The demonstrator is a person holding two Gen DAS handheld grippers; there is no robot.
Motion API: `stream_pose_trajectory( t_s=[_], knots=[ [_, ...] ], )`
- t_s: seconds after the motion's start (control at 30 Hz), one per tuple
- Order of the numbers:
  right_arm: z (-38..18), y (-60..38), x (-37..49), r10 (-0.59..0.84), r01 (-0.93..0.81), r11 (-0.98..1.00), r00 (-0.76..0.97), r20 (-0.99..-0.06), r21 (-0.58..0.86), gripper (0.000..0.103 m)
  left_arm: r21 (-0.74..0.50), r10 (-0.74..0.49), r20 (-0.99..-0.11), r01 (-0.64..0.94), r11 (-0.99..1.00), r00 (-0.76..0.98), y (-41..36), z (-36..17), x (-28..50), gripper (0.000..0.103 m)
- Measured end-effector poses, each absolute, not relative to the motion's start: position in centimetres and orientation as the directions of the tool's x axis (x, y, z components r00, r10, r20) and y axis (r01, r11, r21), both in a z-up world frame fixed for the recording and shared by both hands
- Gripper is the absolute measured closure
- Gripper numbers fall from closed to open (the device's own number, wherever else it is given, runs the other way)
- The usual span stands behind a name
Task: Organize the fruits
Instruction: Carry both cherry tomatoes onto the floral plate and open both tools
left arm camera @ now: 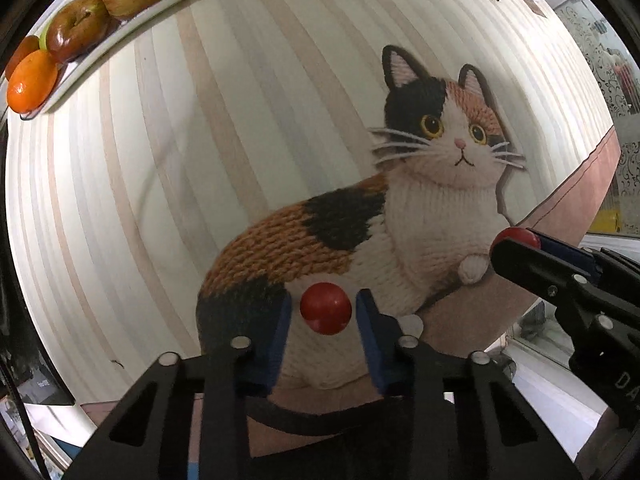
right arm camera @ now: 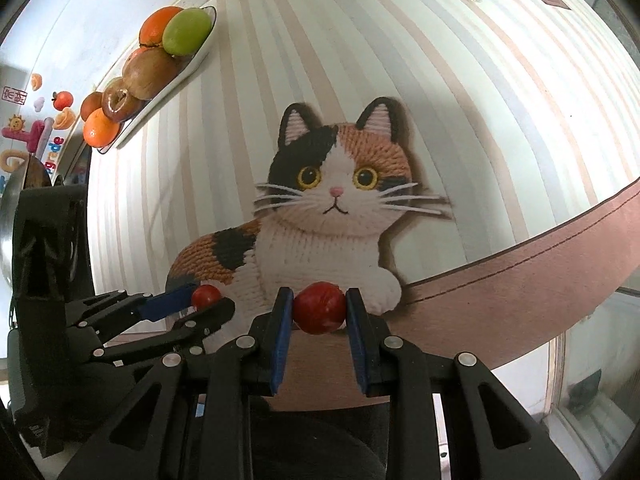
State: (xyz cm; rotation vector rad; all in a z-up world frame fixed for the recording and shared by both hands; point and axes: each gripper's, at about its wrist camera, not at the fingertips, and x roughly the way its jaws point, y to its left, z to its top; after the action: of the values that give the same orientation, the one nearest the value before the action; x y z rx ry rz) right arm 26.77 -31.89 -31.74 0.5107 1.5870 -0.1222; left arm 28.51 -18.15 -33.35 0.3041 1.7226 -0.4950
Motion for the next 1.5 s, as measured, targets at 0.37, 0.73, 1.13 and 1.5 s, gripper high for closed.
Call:
stream_pose_trajectory(
  t_s=[0.37,0.73,1.13,1.5],
  knots=[
    [-30.2,-32.1,27.7,0.250,0.367,0.897,0.034,-0.968,0.244,0.074,-0.170,-0.109,-0.981,0.453,0.875,-0.158,-17.2,-32.2,27.3,0.081],
    [-27.7,-27.8,36.7,0.361,0.236,0.887,0.181,-0.915,0.397,0.075,-0.228,-0.239,-0.970,0.168,0.959,0.045,-6.9,-24.7,37.8,0.081],
    [-32.2,-19.0,47.6,0.463,0.115,0.857,0.254,-0.849,0.502,0.075,-0.439,-0.447,-0.893,-0.333,0.835,0.056,4.3,-28.8,46.8,0.080],
    [-34.4,-17.9,49.9,0.427,0.085,0.884,0.254,-0.868,0.459,0.074,-0.448,-0.471,-0.881,-0.386,0.807,0.038,4.6,-31.7,49.6,0.080]
  ],
)
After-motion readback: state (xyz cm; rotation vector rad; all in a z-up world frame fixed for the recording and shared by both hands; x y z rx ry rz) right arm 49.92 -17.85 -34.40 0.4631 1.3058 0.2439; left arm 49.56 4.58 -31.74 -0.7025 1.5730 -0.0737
